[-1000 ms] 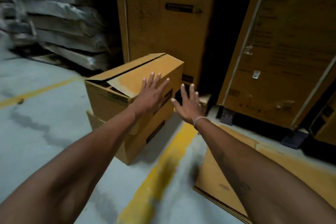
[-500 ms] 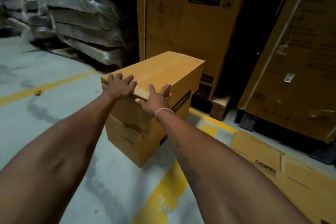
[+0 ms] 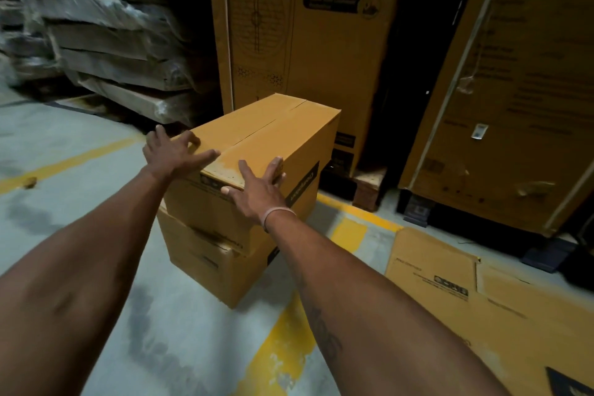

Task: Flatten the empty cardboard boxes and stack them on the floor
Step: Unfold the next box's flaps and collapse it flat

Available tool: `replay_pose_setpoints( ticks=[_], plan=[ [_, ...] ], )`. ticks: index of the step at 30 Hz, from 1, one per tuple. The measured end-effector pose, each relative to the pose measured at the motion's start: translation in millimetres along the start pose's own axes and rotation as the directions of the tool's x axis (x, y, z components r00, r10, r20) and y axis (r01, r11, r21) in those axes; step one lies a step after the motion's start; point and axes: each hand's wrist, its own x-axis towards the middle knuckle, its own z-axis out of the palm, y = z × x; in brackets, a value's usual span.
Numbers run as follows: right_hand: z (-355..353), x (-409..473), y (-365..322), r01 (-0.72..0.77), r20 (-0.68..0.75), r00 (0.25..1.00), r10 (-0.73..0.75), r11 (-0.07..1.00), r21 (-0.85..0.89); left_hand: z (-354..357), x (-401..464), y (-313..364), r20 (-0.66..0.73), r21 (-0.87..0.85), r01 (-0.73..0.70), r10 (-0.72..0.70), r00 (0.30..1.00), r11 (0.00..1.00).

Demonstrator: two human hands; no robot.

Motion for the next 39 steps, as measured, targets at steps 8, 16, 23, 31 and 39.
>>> replay_pose_setpoints(
  ticks=[8,16,23,31,39],
  plan=[
    [-5,-21,19,-0.054,-0.027,0.998,0.064,0.963,0.266,-30,-1,19,0.061,0.049,0.133,-0.136,0.989,0.990],
    [-19,-71,86,-0.231,-0.005,0.937,0.350,0.628,0.743,-43,-60,88,0.082,-0.099,-0.031,0.039,0.996,0.995],
    [-56,-144,146,-0.208,-0.043,0.891,0.452,0.492,0.845,-53,-130,184,0.014,0.006,-0.268,0.268,0.963,0.963],
    [-151,-239,228,-0.181,-0.220,0.835,0.505,0.629,0.756,-34,-206,292,0.024,-0.208,-0.348,0.361,0.932,0.914],
    [-188,-328,324,-0.403,-0.241,0.813,0.530,0.811,0.424,107,-314,315,0.253,-0.641,-0.104,0.337,0.907,0.761]
  ],
)
